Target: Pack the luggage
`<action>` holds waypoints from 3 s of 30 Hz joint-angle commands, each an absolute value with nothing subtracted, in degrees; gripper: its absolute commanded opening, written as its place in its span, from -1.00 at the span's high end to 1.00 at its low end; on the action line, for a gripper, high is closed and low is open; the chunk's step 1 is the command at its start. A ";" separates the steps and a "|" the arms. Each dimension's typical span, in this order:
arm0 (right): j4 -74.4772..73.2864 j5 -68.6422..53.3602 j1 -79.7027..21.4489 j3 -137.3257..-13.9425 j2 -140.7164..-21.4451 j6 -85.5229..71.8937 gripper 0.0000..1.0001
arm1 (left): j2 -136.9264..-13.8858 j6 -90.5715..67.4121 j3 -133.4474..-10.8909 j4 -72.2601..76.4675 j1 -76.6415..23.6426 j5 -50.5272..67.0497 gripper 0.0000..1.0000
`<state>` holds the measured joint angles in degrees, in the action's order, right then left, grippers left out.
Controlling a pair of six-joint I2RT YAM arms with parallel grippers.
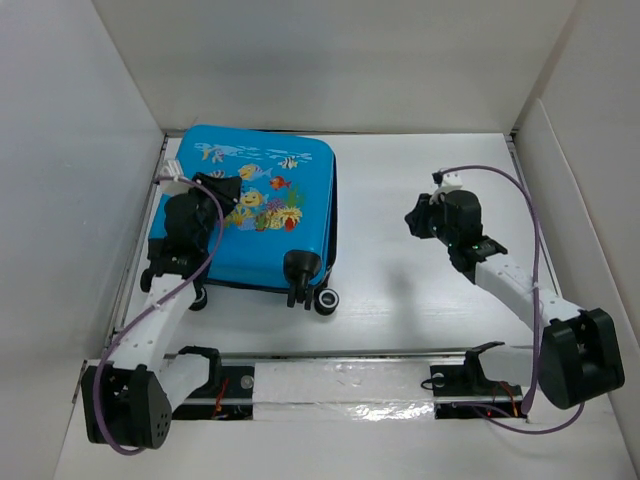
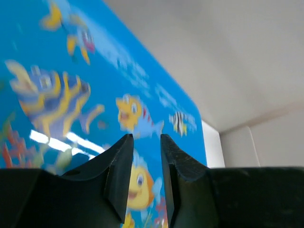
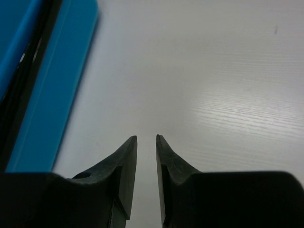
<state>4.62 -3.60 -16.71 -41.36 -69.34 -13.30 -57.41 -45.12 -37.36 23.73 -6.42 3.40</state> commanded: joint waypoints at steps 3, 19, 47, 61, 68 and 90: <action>6.24 -3.43 -20.65 -46.32 -70.84 -11.78 0.45 | -65.55 -40.16 -55.60 10.83 -1.16 -6.16 0.44; 9.58 -9.76 -21.18 -41.31 -63.28 -12.83 0.48 | -95.53 -22.33 -69.36 -11.77 19.42 -12.84 0.59; 1.85 3.95 -10.56 -51.92 -80.40 -12.30 0.14 | -70.77 -47.11 -18.99 33.83 -7.47 3.07 0.63; -20.54 -14.49 -23.80 -106.47 -124.51 -8.27 0.22 | -66.89 -43.33 -9.85 41.48 -23.52 9.93 0.73; -30.60 -24.51 -30.32 -153.15 -147.56 -11.14 -0.29 | -62.23 -47.28 -6.86 39.64 -43.11 -1.99 0.73; 4.96 -30.07 -15.56 -109.06 -100.07 -21.20 0.66 | -22.42 -43.69 -22.85 0.52 -41.57 -30.04 0.05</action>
